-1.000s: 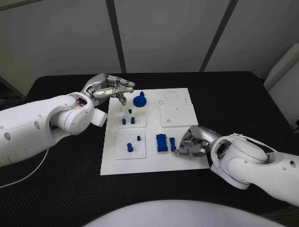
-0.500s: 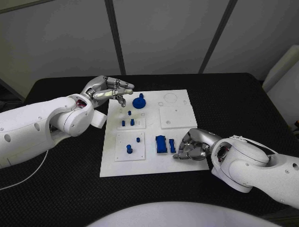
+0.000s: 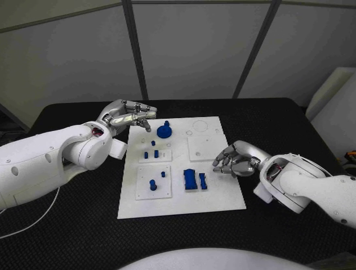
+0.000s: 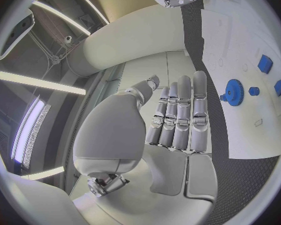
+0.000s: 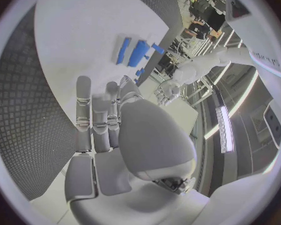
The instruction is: Assemble the parts on the task board
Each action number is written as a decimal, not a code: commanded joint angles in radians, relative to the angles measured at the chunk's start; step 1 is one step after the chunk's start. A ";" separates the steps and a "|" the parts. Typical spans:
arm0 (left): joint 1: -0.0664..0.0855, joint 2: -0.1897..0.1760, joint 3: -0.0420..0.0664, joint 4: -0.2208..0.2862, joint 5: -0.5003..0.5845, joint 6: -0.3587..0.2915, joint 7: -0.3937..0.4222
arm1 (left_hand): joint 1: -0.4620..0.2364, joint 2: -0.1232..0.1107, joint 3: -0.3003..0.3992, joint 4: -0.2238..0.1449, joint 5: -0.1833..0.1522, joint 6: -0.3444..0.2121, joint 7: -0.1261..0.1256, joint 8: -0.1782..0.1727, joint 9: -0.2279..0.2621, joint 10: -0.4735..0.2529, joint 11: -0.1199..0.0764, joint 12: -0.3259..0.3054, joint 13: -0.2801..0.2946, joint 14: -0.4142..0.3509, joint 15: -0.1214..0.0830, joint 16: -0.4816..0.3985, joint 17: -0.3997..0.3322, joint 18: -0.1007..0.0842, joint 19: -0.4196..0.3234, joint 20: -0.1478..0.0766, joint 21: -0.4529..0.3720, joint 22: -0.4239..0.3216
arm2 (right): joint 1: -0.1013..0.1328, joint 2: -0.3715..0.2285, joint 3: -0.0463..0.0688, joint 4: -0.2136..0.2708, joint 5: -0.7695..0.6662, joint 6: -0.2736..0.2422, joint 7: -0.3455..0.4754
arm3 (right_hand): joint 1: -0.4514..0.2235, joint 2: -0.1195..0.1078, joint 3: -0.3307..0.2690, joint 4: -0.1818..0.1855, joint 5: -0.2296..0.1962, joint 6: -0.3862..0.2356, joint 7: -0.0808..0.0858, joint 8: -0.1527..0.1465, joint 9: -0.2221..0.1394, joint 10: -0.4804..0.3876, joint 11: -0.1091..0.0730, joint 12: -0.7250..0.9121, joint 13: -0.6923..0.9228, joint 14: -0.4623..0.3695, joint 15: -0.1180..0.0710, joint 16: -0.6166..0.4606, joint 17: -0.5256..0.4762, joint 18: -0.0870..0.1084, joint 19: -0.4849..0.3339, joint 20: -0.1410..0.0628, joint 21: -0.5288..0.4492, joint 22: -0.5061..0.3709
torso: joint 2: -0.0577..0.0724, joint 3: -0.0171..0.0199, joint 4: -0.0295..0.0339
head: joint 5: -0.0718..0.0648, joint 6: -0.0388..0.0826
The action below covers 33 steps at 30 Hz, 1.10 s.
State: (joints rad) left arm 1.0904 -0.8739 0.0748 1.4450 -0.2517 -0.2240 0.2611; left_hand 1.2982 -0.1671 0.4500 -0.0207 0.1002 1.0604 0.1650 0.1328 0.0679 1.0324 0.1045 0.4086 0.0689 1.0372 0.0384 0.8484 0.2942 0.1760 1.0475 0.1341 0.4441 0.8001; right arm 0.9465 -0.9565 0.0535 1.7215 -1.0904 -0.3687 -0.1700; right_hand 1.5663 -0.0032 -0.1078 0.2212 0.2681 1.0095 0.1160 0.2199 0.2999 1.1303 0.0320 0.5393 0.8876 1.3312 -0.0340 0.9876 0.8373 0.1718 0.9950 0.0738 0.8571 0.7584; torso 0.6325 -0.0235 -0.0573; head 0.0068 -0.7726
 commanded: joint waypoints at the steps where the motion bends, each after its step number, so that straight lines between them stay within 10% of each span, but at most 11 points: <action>1: -0.001 0.018 0.001 -0.035 0.110 -0.027 0.082 | -0.002 0.006 -0.016 0.007 -0.005 -0.008 0.002 -0.001 -0.001 0.000 0.007 -0.014 -0.006 -0.017 0.013 -0.124 -0.060 0.004 -0.045 0.017 -0.066 -0.045 | 0.024 0.036 0.001 -0.087 0.405 -0.031 0.292 | 0.029 0.005 0.017 0.009 -0.020 -0.015 0.009 -0.029 -0.022 -0.040 0.019 -0.115 -0.107 -0.088 0.015 -0.218 -0.184 0.007 -0.041 0.015 -0.082 -0.058 | -0.030 -0.0120 -0.0008 | -0.002 0.020; 6: -0.002 0.058 0.001 -0.112 0.202 -0.055 0.137 | 0.008 0.014 0.001 0.023 -0.005 -0.009 -0.003 -0.019 -0.002 0.042 0.015 -0.105 -0.008 -0.033 0.049 -0.377 -0.152 0.001 -0.178 0.063 -0.231 -0.168 | 0.055 0.121 0.002 -0.241 0.598 -0.013 0.409 | 0.078 -0.008 0.049 0.047 -0.063 -0.009 0.041 -0.094 -0.079 0.004 0.071 -0.326 -0.405 -0.196 0.068 -0.528 -0.346 0.004 -0.149 0.066 -0.297 -0.194 | -0.051 -0.0174 -0.0024 | -0.004 0.054; 12: -0.004 0.119 0.001 -0.212 0.293 -0.119 0.199 | 0.012 0.009 0.006 0.038 -0.007 -0.003 -0.003 -0.056 -0.002 0.073 0.038 -0.235 -0.008 -0.082 0.100 -0.597 -0.227 0.010 -0.455 0.144 -0.385 -0.340 | 0.070 0.232 0.029 -0.416 0.682 0.002 0.501 | 0.077 0.000 0.095 0.059 -0.076 -0.005 0.056 -0.148 -0.127 -0.009 0.096 -0.447 -0.612 -0.309 0.140 -0.772 -0.505 -0.003 -0.208 0.134 -0.472 -0.315 | -0.063 -0.0134 -0.0021 | 0.007 0.088; 20: -0.014 0.188 0.002 -0.303 0.321 -0.177 0.278 | -0.002 0.020 -0.100 0.060 -0.004 -0.060 -0.037 -0.071 -0.004 -0.003 0.095 -0.347 -0.007 -0.102 0.137 -0.727 -0.232 0.004 -0.467 0.156 -0.384 -0.418 | 0.073 0.327 0.042 -0.553 0.729 0.027 0.558 | 0.004 -0.012 0.141 0.018 -0.093 -0.021 0.057 -0.156 -0.212 -0.039 0.122 -0.477 -0.817 -0.291 0.168 -0.924 -0.683 0.013 -0.151 0.182 -0.660 -0.478 | -0.069 -0.0084 0.0026 | 0.020 0.114; 21: -0.012 0.180 0.001 -0.293 0.274 -0.122 0.195 | -0.389 0.060 -0.193 0.021 -0.100 -0.353 -0.075 -0.133 -0.068 -0.305 0.033 -0.409 -0.069 -0.380 0.079 -0.754 -0.294 -0.053 -0.643 0.067 -0.444 -0.526 | 0.071 0.316 0.040 -0.538 0.658 0.002 0.481 | -0.459 0.003 0.108 -0.047 -0.142 -0.312 0.004 -0.220 -0.300 -0.359 0.076 -0.539 -0.888 -0.602 0.123 -0.988 -0.718 -0.052 -0.411 0.105 -0.708 -0.552 | -0.068 -0.0116 -0.0003 | 0.016 0.104; 28: -0.015 0.170 -0.008 -0.244 0.272 -0.171 0.202 | -0.572 0.086 -0.257 0.021 -0.100 -0.502 -0.094 -0.133 -0.068 -0.458 0.008 -0.409 -0.069 -0.514 0.059 -0.848 -0.294 -0.072 -0.724 0.027 -0.444 -0.588 | 0.075 0.301 0.030 -0.495 0.707 -0.044 0.504 | -0.680 0.003 0.108 -0.087 -0.168 -0.451 -0.019 -0.220 -0.300 -0.514 0.056 -0.539 -0.888 -0.744 0.109 -0.988 -0.751 -0.060 -0.518 0.071 -0.747 -0.601 | -0.075 0.0010 0.0204 | 0.008 0.129; 29: -0.016 0.167 -0.011 -0.230 0.271 -0.186 0.204 | -0.602 0.090 -0.264 0.021 -0.100 -0.525 -0.165 -0.133 -0.068 -0.482 0.003 -0.409 -0.069 -0.536 0.055 -0.848 -0.294 -0.075 -0.737 0.021 -0.444 -0.597 | 0.076 0.296 0.026 -0.481 0.722 -0.058 0.511 | -0.717 0.003 0.108 -0.092 -0.173 -0.474 -0.023 -0.220 -0.300 -0.539 0.053 -0.539 -0.888 -0.768 0.106 -0.988 -0.755 -0.066 -0.537 0.065 -0.751 -0.607 | -0.077 0.0048 0.0266 | 0.006 0.136; 30: -0.018 0.162 -0.015 -0.204 0.269 -0.213 0.208 | -0.637 0.094 -0.274 0.021 -0.100 -0.552 -0.165 -0.133 -0.068 -0.510 -0.003 -0.409 -0.069 -0.561 0.051 -0.848 -0.294 -0.075 -0.753 0.013 -0.444 -0.607 | 0.078 0.287 0.021 -0.458 0.748 -0.082 0.524 | -0.759 0.003 0.108 -0.098 -0.178 -0.501 -0.027 -0.220 -0.300 -0.569 0.048 -0.539 -0.888 -0.796 0.034 -0.988 -0.759 -0.069 -0.560 0.058 -0.756 -0.615 | -0.081 0.0108 0.0365 | 0.002 0.148; 31: -0.019 0.158 -0.019 -0.184 0.268 -0.233 0.211 | -0.665 0.097 -0.281 0.021 -0.100 -0.573 -0.165 -0.133 -0.068 -0.531 -0.007 -0.409 -0.069 -0.581 0.047 -0.848 -0.294 -0.075 -0.766 0.007 -0.444 -0.615 | 0.079 0.281 0.016 -0.440 0.768 -0.101 0.534 | -0.792 0.003 0.108 -0.104 -0.181 -0.522 -0.031 -0.220 -0.300 -0.592 0.045 -0.539 -0.888 -0.818 0.034 -0.988 -0.762 -0.069 -0.578 0.052 -0.761 -0.621 | -0.083 0.0141 0.0420 | -0.001 0.154; 32: -0.021 0.153 -0.023 -0.163 0.267 -0.254 0.215 | -0.690 0.167 -0.288 0.021 -0.100 -0.592 -0.165 -0.133 -0.068 -0.551 -0.011 -0.409 -0.069 -0.599 0.044 -0.848 -0.294 -0.075 -0.776 0.002 -0.444 -0.623 | 0.081 0.274 0.012 -0.420 0.790 -0.121 0.544 | -0.822 0.003 0.108 -0.108 -0.184 -0.541 -0.034 -0.220 -0.300 -0.613 0.042 -0.539 -0.888 -0.838 0.034 -0.988 -0.765 -0.075 -0.594 0.047 -0.764 -0.626 | -0.084 0.0169 0.0466 | -0.002 0.160; 33: -0.022 0.148 -0.027 -0.139 0.266 -0.278 0.218 | -0.713 0.167 -0.294 0.021 -0.100 -0.611 -0.165 -0.133 -0.068 -0.570 -0.014 -0.409 -0.069 -0.616 0.040 -0.848 -0.294 -0.075 -0.787 -0.004 -0.444 -0.630 | 0.083 0.266 0.006 -0.399 0.814 -0.143 0.556 | -0.851 0.003 0.108 -0.113 -0.188 -0.559 -0.038 -0.220 -0.300 -0.633 0.039 -0.539 -0.888 -0.857 0.034 -0.988 -0.837 -0.080 -0.610 0.043 -0.767 -0.631 | -0.086 0.0193 0.0504 | -0.004 0.164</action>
State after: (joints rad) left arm 1.0672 -0.7232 0.0477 1.2879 0.0245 -0.4121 0.4589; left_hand 0.7943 -0.0754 0.2117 0.0059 0.0182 0.6108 0.0477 0.0126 0.0095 0.6283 0.1225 0.0120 0.0091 0.5719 0.1071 0.0350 0.0090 0.1361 0.3540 0.1770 0.0137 0.2318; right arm 1.0256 -0.6866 0.0597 1.3051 -0.3686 -0.4238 0.3308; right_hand 0.9649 -0.0019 0.0049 0.1463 0.1089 0.6080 0.1058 0.0141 0.0126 0.6711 0.0962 0.0111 0.0098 0.6395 0.0553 0.0132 0.0909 0.1315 0.5196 0.1574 0.1205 0.1714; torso 0.5538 -0.0163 -0.0268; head 0.0070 -0.6195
